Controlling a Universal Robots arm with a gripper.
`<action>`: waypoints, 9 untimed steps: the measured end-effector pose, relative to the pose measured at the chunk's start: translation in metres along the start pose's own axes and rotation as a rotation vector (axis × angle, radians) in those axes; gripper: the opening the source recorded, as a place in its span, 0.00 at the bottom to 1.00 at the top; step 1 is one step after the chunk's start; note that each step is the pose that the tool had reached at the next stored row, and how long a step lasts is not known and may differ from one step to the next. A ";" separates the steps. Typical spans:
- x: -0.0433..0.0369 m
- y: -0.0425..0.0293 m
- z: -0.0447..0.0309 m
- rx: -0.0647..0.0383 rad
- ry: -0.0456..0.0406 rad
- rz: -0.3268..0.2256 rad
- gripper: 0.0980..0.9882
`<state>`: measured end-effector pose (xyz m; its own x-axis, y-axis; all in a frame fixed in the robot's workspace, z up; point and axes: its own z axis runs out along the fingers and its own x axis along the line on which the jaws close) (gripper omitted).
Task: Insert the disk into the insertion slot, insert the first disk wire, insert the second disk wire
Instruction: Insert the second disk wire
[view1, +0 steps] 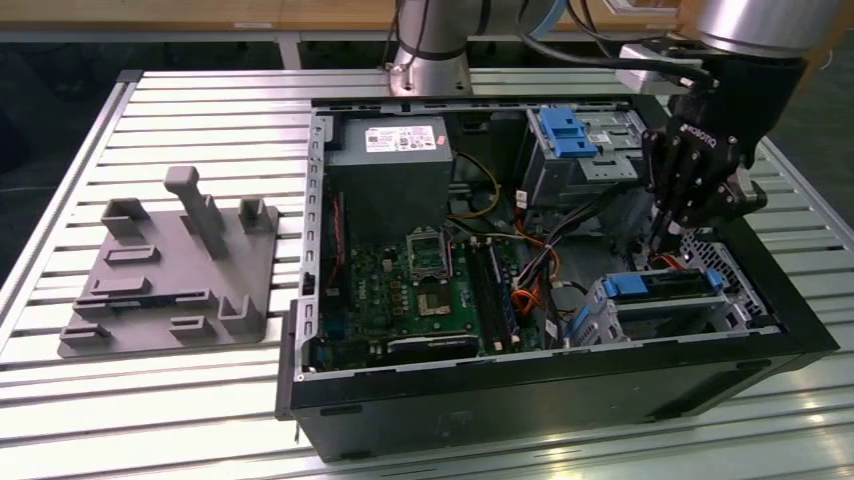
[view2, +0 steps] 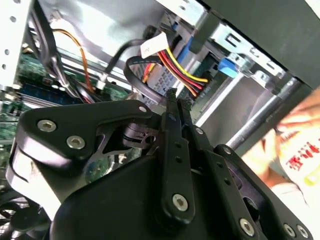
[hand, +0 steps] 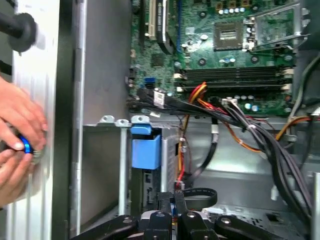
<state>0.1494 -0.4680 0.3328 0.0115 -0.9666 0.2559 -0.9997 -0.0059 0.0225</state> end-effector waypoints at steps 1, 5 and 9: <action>0.0008 0.0002 0.0002 0.002 -0.0126 0.000 0.06; 0.0046 0.0015 0.0006 0.006 -0.0552 0.000 0.06; 0.0119 0.0027 0.0016 0.006 -0.0646 0.000 0.06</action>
<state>0.1468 -0.4799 0.3343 0.0102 -0.9812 0.1929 -0.9998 -0.0072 0.0164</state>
